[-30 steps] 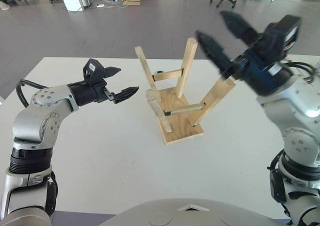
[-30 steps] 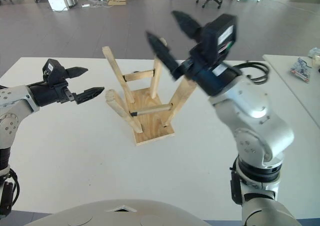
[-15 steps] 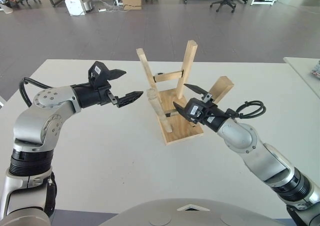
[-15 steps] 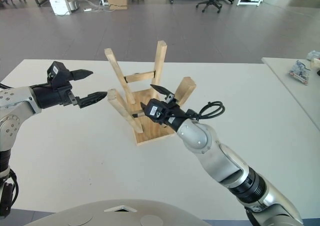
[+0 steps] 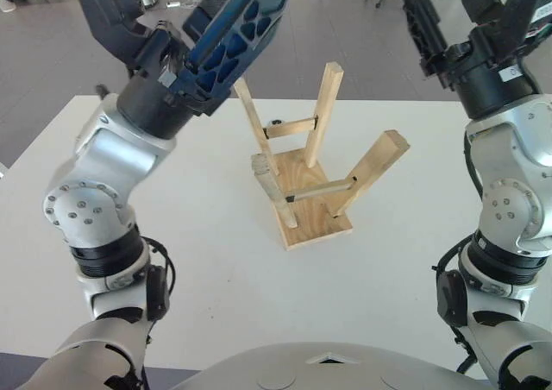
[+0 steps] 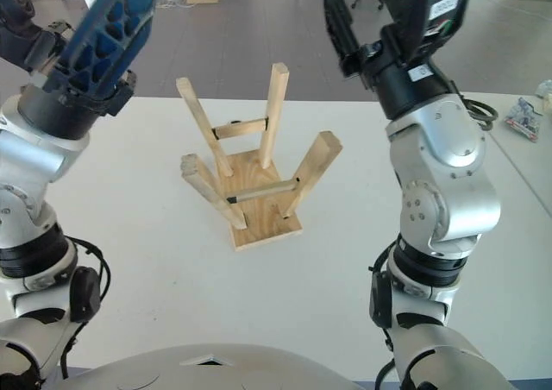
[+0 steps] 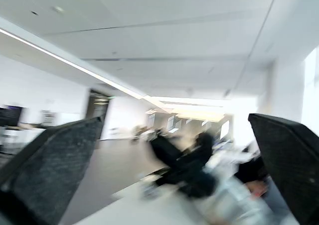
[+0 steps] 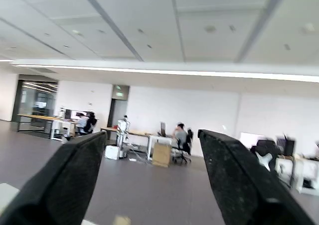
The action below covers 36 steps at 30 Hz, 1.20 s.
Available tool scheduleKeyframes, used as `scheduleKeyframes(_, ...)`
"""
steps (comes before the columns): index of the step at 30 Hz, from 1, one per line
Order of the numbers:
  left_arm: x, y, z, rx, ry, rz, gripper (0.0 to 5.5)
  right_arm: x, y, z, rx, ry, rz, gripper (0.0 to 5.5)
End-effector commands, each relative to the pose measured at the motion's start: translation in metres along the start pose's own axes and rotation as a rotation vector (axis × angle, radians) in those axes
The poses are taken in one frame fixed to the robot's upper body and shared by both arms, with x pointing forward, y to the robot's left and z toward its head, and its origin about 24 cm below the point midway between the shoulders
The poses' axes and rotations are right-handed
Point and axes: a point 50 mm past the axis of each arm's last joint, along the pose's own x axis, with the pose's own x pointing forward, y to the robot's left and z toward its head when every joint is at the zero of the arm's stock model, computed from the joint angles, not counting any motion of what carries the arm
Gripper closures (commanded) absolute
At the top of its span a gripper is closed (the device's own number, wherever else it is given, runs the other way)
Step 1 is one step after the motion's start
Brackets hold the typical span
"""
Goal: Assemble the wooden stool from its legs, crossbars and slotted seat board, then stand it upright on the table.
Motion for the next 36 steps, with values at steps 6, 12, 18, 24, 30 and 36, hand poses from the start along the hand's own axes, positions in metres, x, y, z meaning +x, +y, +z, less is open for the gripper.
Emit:
scheduleKeyframes(6, -0.113, 0.016, -0.149, -0.323, 0.746, 0.615, 0.13, -0.077, 0.046, -0.134, 0.127, 0.655, 0.110, 2.06)
scheduleKeyframes(12, -0.086, 0.039, -0.121, -0.158, 0.611, 0.562, 0.13, -0.059, 0.039, -0.119, 0.089, 0.562, 0.084, 2.06)
scheduleKeyframes(18, -0.062, 0.045, -0.115, -0.146, 0.468, 0.496, 0.13, -0.040, 0.050, -0.127, 0.115, 0.519, 0.041, 2.06)
scheduleKeyframes(24, -0.078, 0.014, -0.058, -0.200, 0.318, 0.248, 0.13, -0.047, 0.031, -0.116, 0.096, 0.473, -0.108, 2.06)
scheduleKeyframes(30, -0.101, 0.041, 0.037, -0.024, -0.189, 0.525, 0.13, -0.072, 0.018, -0.106, 0.090, 0.475, -0.232, 2.06)
scheduleKeyframes(36, -0.137, 0.047, -0.023, 0.100, 0.146, 0.886, 0.13, -0.078, 0.007, -0.098, 0.066, 0.458, -0.293, 2.06)
